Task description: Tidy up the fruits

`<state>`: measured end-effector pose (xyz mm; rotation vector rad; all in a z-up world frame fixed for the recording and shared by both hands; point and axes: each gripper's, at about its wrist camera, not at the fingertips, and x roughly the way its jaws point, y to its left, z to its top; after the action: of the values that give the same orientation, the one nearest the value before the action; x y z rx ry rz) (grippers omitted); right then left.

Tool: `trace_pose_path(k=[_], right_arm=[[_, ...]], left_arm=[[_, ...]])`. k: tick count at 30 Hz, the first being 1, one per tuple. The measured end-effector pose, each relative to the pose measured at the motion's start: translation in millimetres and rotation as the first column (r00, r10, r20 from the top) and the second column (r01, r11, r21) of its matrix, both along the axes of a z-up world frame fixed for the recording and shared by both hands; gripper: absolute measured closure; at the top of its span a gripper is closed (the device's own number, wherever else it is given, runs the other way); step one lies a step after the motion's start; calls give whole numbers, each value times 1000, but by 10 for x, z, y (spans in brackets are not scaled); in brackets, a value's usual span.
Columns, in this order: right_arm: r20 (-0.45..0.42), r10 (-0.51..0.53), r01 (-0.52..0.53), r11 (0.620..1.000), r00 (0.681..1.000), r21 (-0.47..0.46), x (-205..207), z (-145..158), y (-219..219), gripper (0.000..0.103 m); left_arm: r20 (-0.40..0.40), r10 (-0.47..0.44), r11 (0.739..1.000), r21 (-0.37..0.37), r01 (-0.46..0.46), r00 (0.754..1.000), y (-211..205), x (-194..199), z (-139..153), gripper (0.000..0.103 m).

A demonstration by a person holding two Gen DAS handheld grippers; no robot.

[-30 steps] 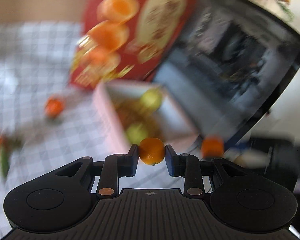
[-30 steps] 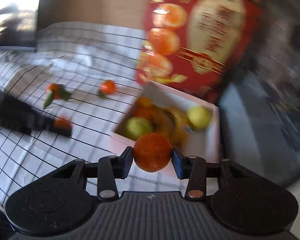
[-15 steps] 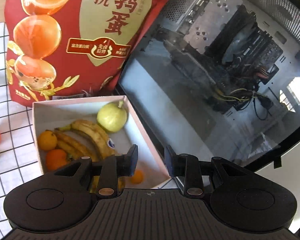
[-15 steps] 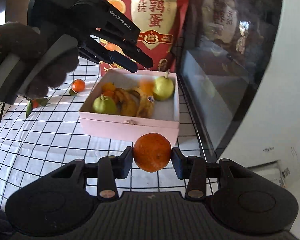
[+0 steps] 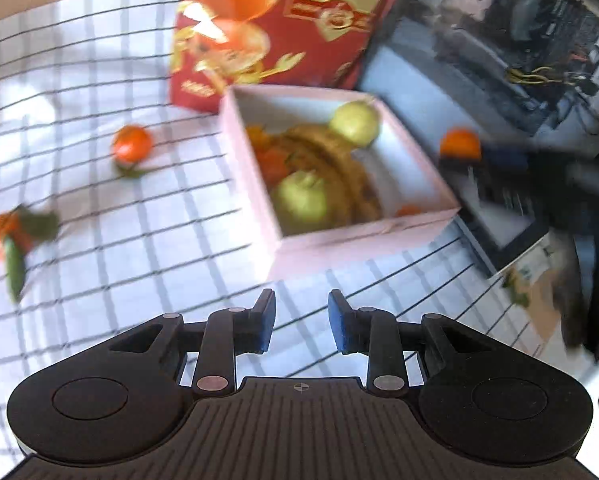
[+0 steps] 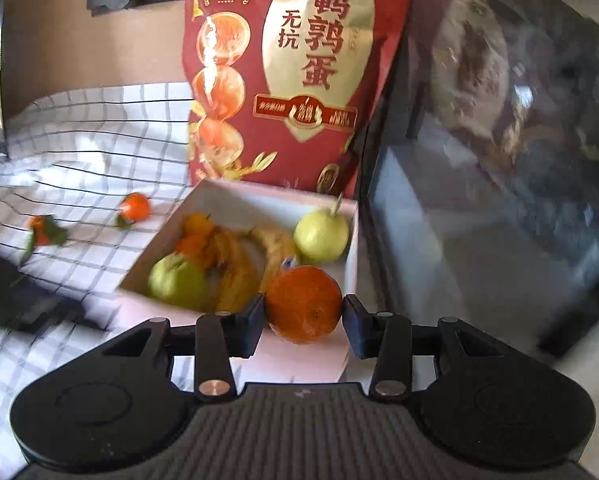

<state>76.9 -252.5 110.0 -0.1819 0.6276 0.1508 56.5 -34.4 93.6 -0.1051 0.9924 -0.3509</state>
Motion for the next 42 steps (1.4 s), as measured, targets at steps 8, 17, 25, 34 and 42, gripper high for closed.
trace_pose_path(k=[8,17,25,34,42], right_arm=[[-30,19,-18,1000,999,20,418,-56,76,48],[-42,160,-157,986,986,53,328,-18,602,47],[-78,276,-272,960,958,58,128,-2,1113,47],[-143,347,-348,937,927,20,-332,-217,1409,46],[-137,284,-288,958,949,-4,-395,-237,1328,46]], left_arm=[[17,103,994,34,-103,995,297,-102,56,70],[42,180,980,84,-183,983,556,-131,50,70],[211,308,933,123,-338,928,1153,-22,11,70],[306,274,903,244,-353,912,1512,410,-184,69],[242,245,916,260,-306,939,1612,654,-411,67]])
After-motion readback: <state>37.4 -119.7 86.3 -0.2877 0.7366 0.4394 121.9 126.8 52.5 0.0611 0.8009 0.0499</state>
